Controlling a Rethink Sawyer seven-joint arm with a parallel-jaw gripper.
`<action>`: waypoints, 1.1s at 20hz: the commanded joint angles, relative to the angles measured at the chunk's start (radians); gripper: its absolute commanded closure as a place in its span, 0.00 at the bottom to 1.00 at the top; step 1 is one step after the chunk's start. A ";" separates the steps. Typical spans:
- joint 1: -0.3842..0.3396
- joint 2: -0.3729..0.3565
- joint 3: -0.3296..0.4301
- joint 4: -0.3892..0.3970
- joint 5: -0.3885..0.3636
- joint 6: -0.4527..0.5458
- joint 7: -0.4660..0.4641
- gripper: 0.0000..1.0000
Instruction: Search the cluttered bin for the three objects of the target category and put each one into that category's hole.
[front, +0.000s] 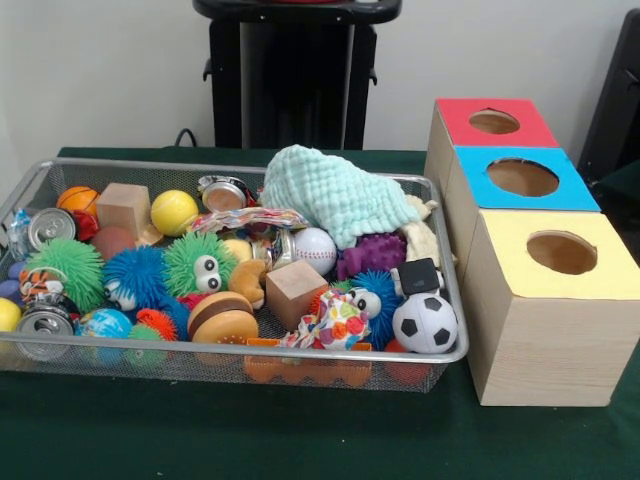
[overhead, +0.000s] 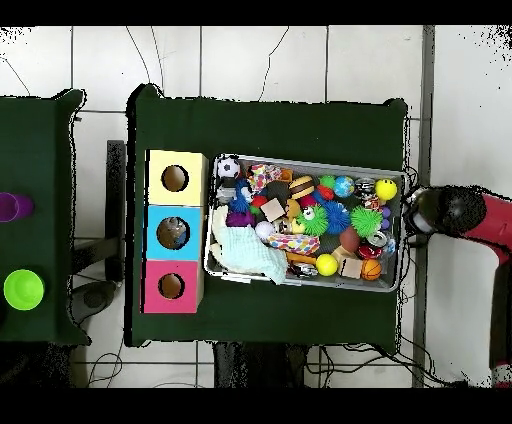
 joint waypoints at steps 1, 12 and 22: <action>0.135 0.096 -0.105 -0.016 0.054 -0.090 0.406 0.00; 0.275 0.179 -0.209 -0.057 0.185 -0.155 0.552 0.00; 0.361 0.269 -0.260 -0.134 0.281 -0.166 0.619 0.00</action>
